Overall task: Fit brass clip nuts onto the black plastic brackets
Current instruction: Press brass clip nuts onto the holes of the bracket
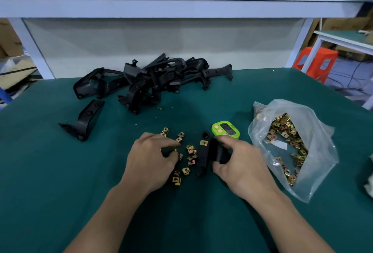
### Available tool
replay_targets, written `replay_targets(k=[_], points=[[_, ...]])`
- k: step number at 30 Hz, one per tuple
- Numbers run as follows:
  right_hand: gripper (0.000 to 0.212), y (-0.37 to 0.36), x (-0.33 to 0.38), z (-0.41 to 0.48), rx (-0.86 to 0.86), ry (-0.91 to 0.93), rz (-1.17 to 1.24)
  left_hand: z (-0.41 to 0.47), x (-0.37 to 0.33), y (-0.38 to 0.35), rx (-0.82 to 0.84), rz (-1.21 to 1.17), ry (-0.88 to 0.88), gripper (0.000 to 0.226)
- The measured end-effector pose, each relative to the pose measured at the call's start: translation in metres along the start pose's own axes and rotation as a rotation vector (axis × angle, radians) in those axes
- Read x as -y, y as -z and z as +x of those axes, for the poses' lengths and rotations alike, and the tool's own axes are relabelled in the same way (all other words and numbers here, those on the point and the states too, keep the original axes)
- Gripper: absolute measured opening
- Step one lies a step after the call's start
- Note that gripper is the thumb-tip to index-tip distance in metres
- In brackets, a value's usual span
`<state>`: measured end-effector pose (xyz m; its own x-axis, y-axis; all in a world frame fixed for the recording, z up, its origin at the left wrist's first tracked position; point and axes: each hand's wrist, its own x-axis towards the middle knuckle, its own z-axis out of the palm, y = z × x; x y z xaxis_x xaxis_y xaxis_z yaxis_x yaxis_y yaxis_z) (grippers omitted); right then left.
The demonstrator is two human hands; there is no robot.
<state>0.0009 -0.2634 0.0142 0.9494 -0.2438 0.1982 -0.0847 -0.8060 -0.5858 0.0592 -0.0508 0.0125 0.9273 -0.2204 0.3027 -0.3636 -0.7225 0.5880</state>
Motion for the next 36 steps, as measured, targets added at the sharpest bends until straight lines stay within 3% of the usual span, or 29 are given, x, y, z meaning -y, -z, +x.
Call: replay_targets(k=[4,10,21,36], points=[[0.045,0.0,-0.004,0.003,-0.003,0.013,0.012,-0.003,-0.011,-0.007,-0.028,-0.045,-0.109,0.016],[0.048,-0.001,-0.003,0.004,0.007,0.014,0.018,-0.006,-0.019,-0.017,-0.011,0.089,-0.159,0.003],[0.045,-0.001,-0.005,0.004,0.027,0.016,0.037,-0.002,-0.015,-0.022,0.05,0.18,-0.169,0.012],[0.04,0.001,-0.009,0.007,0.013,-0.012,0.102,-0.005,-0.015,-0.02,-0.112,-0.05,-0.152,0.02]])
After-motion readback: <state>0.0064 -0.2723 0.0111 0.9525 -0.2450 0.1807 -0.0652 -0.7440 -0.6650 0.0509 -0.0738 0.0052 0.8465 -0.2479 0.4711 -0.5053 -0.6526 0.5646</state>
